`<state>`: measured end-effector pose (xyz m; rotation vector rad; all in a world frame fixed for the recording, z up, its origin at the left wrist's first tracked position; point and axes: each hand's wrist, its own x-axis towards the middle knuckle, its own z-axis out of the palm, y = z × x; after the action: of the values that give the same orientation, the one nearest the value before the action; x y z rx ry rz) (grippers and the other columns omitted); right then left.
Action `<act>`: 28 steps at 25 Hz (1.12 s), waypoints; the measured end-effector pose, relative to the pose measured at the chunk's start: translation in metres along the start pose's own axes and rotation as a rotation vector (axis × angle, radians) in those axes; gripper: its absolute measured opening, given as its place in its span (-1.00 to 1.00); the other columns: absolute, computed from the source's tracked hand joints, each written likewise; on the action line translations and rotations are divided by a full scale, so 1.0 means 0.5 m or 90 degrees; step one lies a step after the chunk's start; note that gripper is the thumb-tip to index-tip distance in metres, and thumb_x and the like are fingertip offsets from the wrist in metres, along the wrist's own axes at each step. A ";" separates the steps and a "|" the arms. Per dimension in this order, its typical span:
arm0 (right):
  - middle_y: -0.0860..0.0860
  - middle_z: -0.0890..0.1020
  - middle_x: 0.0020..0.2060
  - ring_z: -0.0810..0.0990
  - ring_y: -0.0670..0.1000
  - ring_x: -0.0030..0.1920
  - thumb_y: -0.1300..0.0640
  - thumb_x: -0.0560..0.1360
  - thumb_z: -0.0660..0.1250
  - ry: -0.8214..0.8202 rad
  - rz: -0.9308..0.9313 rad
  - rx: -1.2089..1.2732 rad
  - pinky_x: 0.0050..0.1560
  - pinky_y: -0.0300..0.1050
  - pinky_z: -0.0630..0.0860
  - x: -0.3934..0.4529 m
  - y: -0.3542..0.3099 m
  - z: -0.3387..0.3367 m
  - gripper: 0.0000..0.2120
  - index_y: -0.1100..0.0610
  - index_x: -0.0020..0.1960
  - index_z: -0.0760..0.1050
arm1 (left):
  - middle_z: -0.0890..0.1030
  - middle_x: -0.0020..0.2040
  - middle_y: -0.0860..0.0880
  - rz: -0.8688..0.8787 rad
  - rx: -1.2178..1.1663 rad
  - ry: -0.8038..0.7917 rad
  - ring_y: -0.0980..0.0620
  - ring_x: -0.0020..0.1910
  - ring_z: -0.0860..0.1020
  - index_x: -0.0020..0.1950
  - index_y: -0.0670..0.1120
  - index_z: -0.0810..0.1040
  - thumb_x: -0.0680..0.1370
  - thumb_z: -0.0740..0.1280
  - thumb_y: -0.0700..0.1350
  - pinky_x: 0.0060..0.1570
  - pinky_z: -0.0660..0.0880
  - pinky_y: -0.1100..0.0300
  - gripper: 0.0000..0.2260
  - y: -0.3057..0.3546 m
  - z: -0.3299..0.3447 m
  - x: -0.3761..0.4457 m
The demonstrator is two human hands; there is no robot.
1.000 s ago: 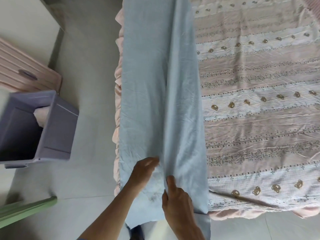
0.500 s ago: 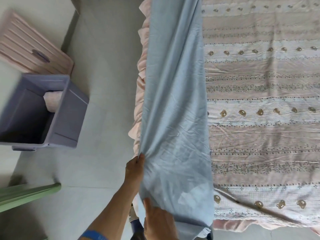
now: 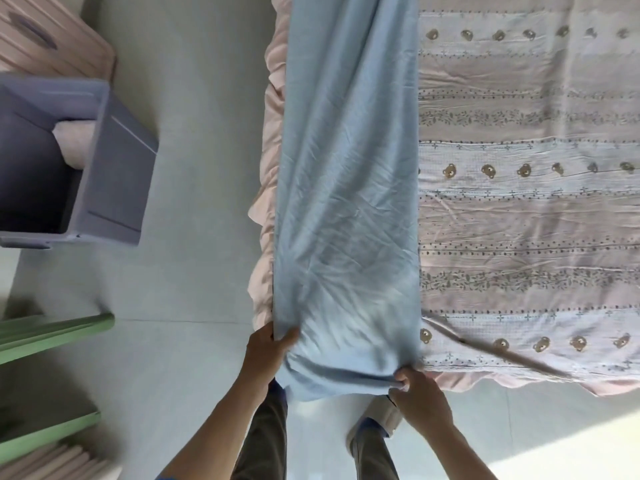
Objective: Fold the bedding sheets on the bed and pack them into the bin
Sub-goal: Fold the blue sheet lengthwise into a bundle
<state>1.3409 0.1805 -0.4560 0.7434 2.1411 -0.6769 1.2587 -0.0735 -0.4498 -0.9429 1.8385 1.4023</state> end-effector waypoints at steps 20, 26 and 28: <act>0.02 0.65 -0.29 0.64 0.11 -0.25 0.25 0.43 0.38 0.073 0.010 -0.059 -0.25 -0.04 0.43 -0.075 0.160 0.117 -0.86 0.06 -0.16 0.47 | 0.57 -0.18 -0.13 -0.184 0.084 -0.008 -0.12 -0.18 0.58 0.02 -0.32 0.52 0.15 0.21 -0.28 -0.36 0.55 0.21 -0.55 -0.170 0.041 -0.103; 0.07 0.62 -0.04 0.60 0.12 0.00 0.29 0.47 0.38 -0.101 0.172 0.655 0.08 0.10 0.58 0.038 0.083 0.077 -0.79 0.09 0.06 0.52 | 0.58 -0.22 -0.18 -0.185 0.092 -0.014 -0.14 -0.23 0.61 -0.10 -0.31 0.52 0.09 0.21 -0.27 -0.29 0.57 0.15 -0.59 -0.176 0.022 -0.098; 0.09 0.60 -0.19 0.57 0.09 -0.17 0.34 0.48 0.32 -0.143 0.166 0.609 -0.16 -0.05 0.59 0.032 0.056 0.090 -0.85 0.11 -0.03 0.53 | 0.58 -0.21 -0.19 -0.174 0.081 -0.003 -0.14 -0.23 0.60 -0.16 -0.29 0.52 0.08 0.20 -0.26 -0.28 0.57 0.14 -0.63 -0.173 0.016 -0.104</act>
<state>1.3728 0.1745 -0.5006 1.3237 1.4023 -1.5751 1.3600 -0.0724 -0.4537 -1.0777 1.6996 1.1087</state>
